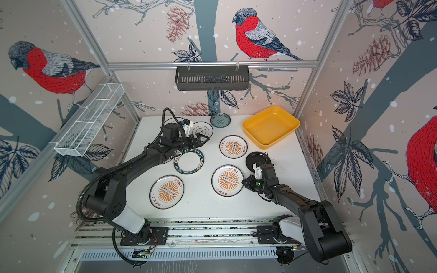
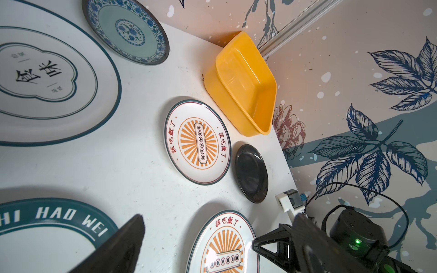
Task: Place the plates into the plastic bin on the countertop
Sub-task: 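Close the right gripper on the rim of the orange sunburst plate, then lift the sunburst plate with the right gripper and lower it into the yellow bin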
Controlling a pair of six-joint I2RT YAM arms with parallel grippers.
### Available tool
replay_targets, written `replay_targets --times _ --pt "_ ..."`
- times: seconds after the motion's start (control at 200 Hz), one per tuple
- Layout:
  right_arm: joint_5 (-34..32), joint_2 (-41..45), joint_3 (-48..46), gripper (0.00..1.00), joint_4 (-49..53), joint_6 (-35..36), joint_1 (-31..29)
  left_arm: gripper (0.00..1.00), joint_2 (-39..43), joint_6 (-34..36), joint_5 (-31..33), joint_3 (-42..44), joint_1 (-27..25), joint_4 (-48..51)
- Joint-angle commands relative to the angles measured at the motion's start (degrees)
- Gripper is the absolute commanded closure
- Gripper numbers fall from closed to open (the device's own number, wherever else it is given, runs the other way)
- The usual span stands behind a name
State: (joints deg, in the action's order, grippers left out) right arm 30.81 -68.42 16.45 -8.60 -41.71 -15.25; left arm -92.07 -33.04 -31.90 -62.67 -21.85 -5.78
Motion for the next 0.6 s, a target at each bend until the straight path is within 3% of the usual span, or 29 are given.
replay_targets --times 0.0,0.595 --pt "-1.8 0.9 0.2 0.96 0.1 0.0 0.0 0.03 0.9 -0.5 -0.7 0.6 0.1 -3.8" --pt "-0.8 5.1 12.9 0.99 11.8 3.4 1.1 0.03 5.8 -2.6 -0.4 8.3 -0.3 -8.8"
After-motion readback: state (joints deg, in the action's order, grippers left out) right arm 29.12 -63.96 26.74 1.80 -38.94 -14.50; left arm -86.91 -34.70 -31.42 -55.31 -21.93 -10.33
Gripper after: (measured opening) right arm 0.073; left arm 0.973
